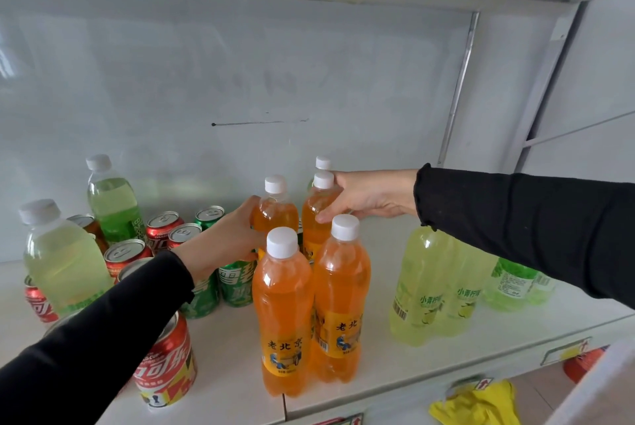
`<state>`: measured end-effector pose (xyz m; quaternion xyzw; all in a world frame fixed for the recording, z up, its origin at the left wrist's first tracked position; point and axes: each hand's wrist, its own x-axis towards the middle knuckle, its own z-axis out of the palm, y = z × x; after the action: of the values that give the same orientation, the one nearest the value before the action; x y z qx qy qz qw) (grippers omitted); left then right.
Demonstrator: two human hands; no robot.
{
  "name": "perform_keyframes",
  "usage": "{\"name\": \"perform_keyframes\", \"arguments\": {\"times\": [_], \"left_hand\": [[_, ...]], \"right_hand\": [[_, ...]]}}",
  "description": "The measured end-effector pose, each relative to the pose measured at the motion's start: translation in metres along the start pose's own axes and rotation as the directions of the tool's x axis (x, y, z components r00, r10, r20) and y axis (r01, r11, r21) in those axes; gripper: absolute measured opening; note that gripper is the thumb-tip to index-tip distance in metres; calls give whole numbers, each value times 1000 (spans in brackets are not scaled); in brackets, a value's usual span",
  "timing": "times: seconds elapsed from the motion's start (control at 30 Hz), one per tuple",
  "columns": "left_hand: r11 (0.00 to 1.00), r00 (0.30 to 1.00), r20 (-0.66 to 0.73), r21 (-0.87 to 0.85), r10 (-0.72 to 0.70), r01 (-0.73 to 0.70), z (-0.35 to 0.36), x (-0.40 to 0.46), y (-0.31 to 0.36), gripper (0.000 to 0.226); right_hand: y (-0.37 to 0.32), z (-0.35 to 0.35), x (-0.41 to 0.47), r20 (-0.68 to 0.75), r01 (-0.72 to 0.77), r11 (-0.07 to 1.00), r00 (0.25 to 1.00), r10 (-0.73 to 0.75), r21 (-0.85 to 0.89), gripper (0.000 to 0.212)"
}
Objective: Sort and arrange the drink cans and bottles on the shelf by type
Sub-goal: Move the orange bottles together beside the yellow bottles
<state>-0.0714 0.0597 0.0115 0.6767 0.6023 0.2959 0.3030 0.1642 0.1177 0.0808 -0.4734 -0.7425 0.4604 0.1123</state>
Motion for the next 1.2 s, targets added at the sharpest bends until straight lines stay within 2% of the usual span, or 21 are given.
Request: {"name": "perform_keyframes", "arguments": {"times": [0.07,0.13,0.23,0.33,0.63,0.83,0.97,1.07,1.13,1.2], "left_hand": [[1000,1000,-4,5,-10,10,-1,4,-1,48],[1000,1000,-16,6,-20,20,-1,1,2,44],[1000,1000,4,0,-20,20,-7,-4,6,53],[1000,998,53,-16,-23,24,-13,-8,12,67],[1000,1000,17,-20,25,-24,-24,-7,19,60],[1000,1000,11,9,22,-22,-23,-12,22,57],[998,1000,-13,55,24,-24,-24,-15,23,60],[997,999,-37,74,32,-29,-26,-18,21,62],[996,998,-46,87,34,-29,-29,-22,20,75],[994,998,-51,102,36,-30,-32,-26,18,100]], "right_hand": [[0,4,-1,-40,-5,998,999,2,-55,71],[0,7,1,-96,15,995,995,-24,-94,64],[-4,4,2,-66,28,998,997,-32,-59,47],[-8,0,-3,-16,26,995,999,-28,-95,41],[-5,8,-8,-30,51,993,998,-55,-102,35],[-4,2,-14,-24,34,986,999,-39,-163,56],[-7,-15,-27,-28,22,938,999,-34,-345,64],[-10,-27,-37,-109,31,820,988,-113,-572,47],[-13,-32,-42,-98,85,808,980,-174,-583,30],[-18,-29,-45,-50,136,825,980,-194,-548,22]]}}
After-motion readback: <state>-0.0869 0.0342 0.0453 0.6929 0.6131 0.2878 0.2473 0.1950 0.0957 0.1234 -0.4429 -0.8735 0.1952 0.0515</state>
